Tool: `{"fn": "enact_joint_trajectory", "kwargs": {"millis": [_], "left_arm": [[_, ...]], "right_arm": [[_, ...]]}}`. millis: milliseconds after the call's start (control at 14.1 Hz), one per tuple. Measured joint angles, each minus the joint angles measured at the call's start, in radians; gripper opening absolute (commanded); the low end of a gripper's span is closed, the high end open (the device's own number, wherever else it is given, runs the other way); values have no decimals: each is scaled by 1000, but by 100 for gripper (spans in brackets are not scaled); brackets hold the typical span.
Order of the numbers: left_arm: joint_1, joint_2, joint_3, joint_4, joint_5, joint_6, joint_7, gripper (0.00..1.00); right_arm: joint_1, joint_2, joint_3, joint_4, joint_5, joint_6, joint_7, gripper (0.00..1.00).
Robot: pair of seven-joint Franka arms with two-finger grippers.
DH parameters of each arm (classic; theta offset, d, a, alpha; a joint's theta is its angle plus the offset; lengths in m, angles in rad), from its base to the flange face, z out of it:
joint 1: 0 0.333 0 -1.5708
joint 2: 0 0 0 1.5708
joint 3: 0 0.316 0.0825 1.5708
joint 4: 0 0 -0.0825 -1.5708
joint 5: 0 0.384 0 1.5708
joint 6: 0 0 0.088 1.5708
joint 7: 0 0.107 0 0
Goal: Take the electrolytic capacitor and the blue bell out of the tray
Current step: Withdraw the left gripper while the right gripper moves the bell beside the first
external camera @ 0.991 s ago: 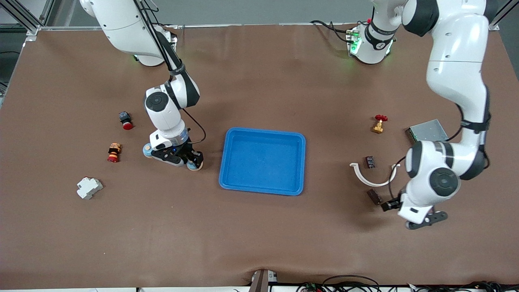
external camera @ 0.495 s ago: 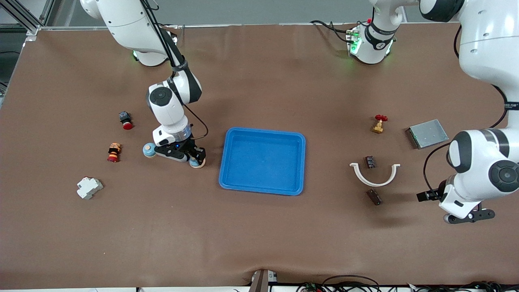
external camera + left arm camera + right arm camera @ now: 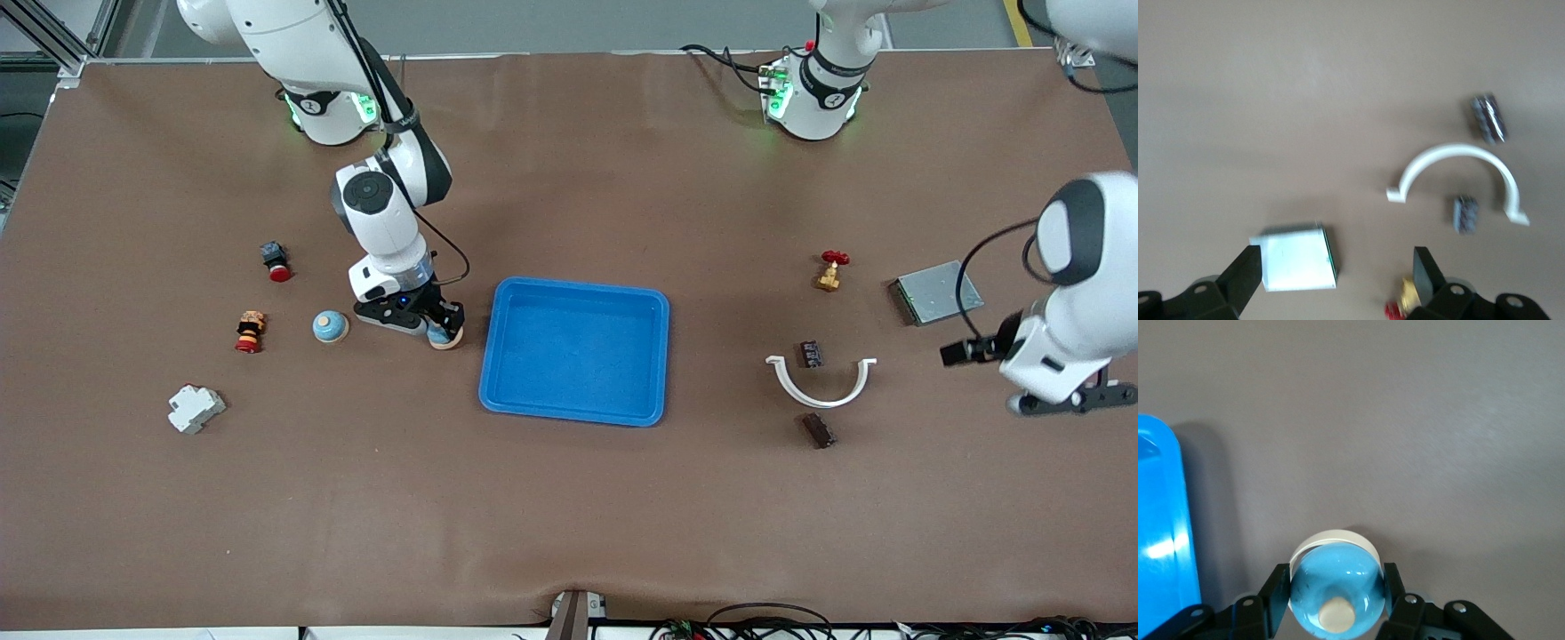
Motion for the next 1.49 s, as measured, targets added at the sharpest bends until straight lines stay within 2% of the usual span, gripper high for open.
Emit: {"fn": "enact_joint_trajectory", "kwargs": {"millis": [142, 283, 495, 778, 1061, 1274, 1486], "left_arm": [[6, -104, 0, -58, -34, -65, 28, 100], [10, -181, 1, -81, -63, -135, 36, 100], [9, -286, -7, -123, -101, -172, 46, 100], [8, -382, -59, -149, -131, -196, 45, 100], [6, -410, -136, -114, -132, -245, 47, 100], [6, -393, -144, -54, -132, -254, 47, 100], [7, -371, -142, -37, -132, -259, 46, 100]], "right_arm": [[0, -62, -27, -23, -52, -156, 0, 0], [0, -105, -49, -69, -96, -258, 0, 0], [0, -120, -55, -86, -105, -293, 0, 0], [0, -120, -72, -56, -111, -394, 0, 0], [-2, -121, -86, -15, -112, -445, 0, 0], [-11, -121, -88, 75, -112, -561, 0, 0], [-34, -121, -88, 118, -112, -577, 0, 0]]}}
